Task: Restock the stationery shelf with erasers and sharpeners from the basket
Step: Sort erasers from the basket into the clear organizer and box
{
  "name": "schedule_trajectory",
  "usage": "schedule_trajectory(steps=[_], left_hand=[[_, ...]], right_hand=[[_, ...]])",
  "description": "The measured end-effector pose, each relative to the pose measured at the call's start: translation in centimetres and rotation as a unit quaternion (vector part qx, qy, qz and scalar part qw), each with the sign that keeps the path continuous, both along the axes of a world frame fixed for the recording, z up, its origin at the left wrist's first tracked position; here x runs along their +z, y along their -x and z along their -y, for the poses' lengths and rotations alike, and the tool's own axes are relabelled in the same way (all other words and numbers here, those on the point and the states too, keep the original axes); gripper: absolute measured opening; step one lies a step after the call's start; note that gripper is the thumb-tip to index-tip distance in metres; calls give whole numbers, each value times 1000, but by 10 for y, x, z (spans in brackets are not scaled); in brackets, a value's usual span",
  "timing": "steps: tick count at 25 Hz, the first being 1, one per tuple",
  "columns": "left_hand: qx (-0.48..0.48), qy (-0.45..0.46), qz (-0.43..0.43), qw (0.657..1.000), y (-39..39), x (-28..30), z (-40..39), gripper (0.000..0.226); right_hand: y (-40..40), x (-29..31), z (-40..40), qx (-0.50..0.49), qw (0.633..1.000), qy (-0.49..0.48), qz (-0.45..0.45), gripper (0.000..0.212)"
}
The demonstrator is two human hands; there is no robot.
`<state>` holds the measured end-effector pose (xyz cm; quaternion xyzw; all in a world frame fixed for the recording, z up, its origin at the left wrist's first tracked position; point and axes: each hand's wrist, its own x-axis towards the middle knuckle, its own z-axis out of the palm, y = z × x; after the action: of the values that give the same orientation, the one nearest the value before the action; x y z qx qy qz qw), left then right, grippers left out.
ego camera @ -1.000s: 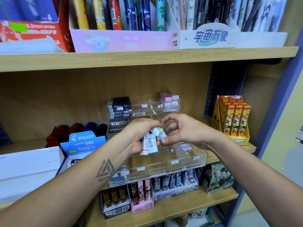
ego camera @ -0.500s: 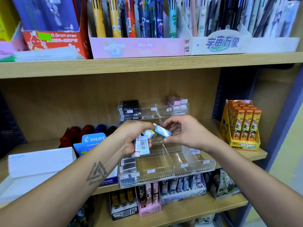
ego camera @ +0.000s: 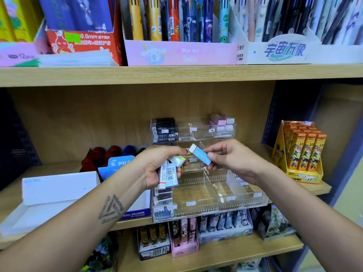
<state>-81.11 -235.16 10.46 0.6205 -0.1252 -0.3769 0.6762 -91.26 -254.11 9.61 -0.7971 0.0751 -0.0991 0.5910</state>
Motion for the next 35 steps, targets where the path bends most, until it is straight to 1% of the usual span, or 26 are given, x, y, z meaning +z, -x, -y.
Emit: schedule_trajectory(steps=[4,6,8,11,13,15,18,20,21,22,24,26,28,33,35], left_hand=[[3,1,18,1000,1,0,-3,27],[8,13,19,1000,0,0,-6,28],[14,30,23,999,0,0,-9,26],[37,35,50,997,-1,-3,-14,16],[55,29,61,996,-1,-4,-15,12],[74,26,65,995,-2,-5,-14,14],[85,21,72,994,-6,-1,-9,18],[88,23,60,994,-11,7,-1,20],[87,23,55,994,-14,12,5,17],[83,19,53,995,-16,16,12,13],[61,8,59,996,-20,23,28,13],[35,0,72,997,-21,26,47,15],[27,-8,80,996,-22,26,63,16],[28,-20,80,996,-21,23,86,16],[25,-30,80,996,-24,19,89,17]], right_hand=[[-2,2,-8,10,1000,11,19,22],[-4,3,-10,17,999,28,41,26],[-5,6,-13,14,996,69,58,32],[-7,9,-17,-2,984,167,61,35],[-10,10,-22,-10,975,214,60,35],[-10,10,-25,-13,963,260,69,31],[-9,15,-20,-27,935,345,76,26],[-12,24,-2,-94,922,371,64,24],[-15,29,12,-136,913,380,54,24],[-17,32,26,-170,900,400,35,25],[-21,34,52,-200,857,475,-14,21],[-25,33,67,-185,821,536,-67,17],[-30,30,72,-142,801,573,-101,16],[-47,24,80,-79,757,640,-105,14],[-51,21,81,-64,728,673,-114,12]])
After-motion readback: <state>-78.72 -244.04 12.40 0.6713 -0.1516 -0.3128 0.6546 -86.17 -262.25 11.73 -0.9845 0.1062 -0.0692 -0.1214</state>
